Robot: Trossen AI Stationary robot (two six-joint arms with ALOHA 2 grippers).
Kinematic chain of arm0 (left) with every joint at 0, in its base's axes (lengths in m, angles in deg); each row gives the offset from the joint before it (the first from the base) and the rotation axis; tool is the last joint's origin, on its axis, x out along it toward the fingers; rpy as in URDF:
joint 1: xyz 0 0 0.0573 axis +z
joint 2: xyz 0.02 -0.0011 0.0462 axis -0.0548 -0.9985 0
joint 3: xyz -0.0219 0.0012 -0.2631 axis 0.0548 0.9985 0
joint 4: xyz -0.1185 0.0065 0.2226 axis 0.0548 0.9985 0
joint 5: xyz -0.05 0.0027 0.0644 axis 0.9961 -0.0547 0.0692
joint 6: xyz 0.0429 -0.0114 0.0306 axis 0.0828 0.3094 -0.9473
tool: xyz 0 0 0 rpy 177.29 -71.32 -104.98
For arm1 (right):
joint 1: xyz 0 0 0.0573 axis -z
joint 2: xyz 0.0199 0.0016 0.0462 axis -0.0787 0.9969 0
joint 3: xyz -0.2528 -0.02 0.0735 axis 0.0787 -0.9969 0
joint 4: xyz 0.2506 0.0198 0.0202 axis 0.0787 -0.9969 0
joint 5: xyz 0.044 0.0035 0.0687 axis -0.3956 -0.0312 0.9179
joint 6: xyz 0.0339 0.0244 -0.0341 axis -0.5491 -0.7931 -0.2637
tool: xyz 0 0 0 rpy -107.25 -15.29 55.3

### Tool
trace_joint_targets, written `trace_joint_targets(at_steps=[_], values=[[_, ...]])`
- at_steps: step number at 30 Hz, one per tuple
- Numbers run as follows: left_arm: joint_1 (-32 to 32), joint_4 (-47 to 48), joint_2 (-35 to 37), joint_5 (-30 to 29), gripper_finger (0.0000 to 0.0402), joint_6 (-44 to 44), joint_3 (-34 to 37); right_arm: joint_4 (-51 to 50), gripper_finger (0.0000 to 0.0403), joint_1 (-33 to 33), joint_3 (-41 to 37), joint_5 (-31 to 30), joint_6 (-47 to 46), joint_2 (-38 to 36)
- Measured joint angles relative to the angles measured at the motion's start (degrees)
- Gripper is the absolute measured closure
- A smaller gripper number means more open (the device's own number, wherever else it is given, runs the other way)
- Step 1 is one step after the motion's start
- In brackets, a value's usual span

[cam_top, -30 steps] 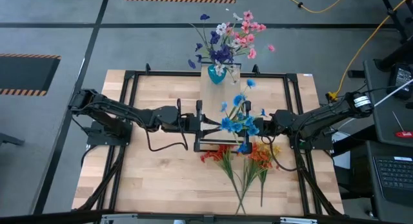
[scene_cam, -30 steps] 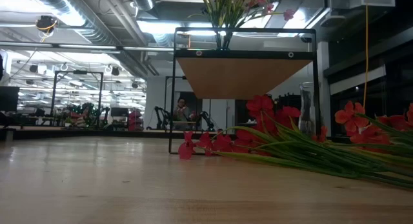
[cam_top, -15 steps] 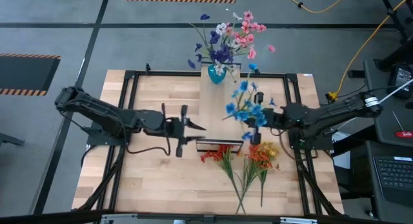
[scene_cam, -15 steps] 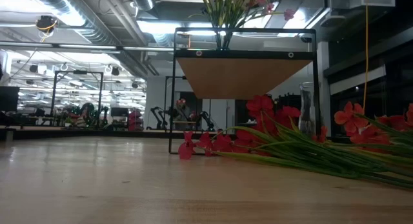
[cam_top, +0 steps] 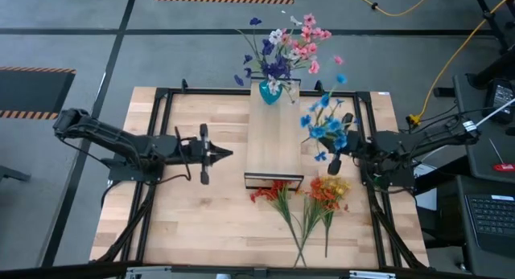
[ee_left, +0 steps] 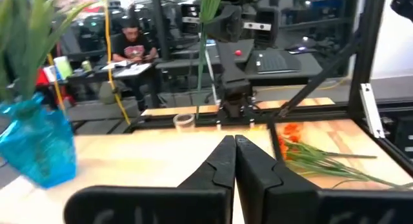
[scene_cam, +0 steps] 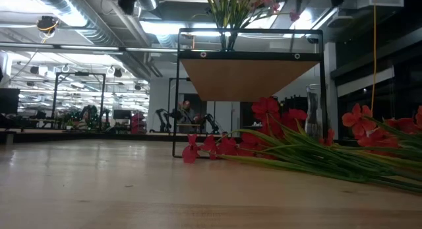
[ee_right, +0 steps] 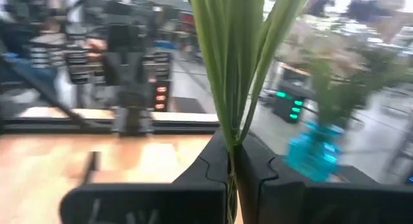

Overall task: Pick and place flowers into a vace then onto a shelf
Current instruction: Put the blue flowers into the transparent vase

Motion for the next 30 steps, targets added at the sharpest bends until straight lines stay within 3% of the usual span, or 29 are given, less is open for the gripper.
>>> trace_joint_targets(at_steps=[3, 13, 30], values=[[1.2, 0.6, 1.0, -0.2, 0.04, 1.7, 1.0, -0.9, 0.0397, 0.0, -2.0, -4.5, 0.0, -4.0], [3.5, 2.2, -0.3, -0.3, 0.0397, 2.2, 1.1, -14.2, 0.0397, 0.1, -2.0, -11.2, -4.5, -12.6], [3.6, 2.2, -0.3, -0.3, 0.0398, 2.2, 1.1, -20.9, 0.0393, 4.0, -2.1, -11.7, -10.4, -9.3]])
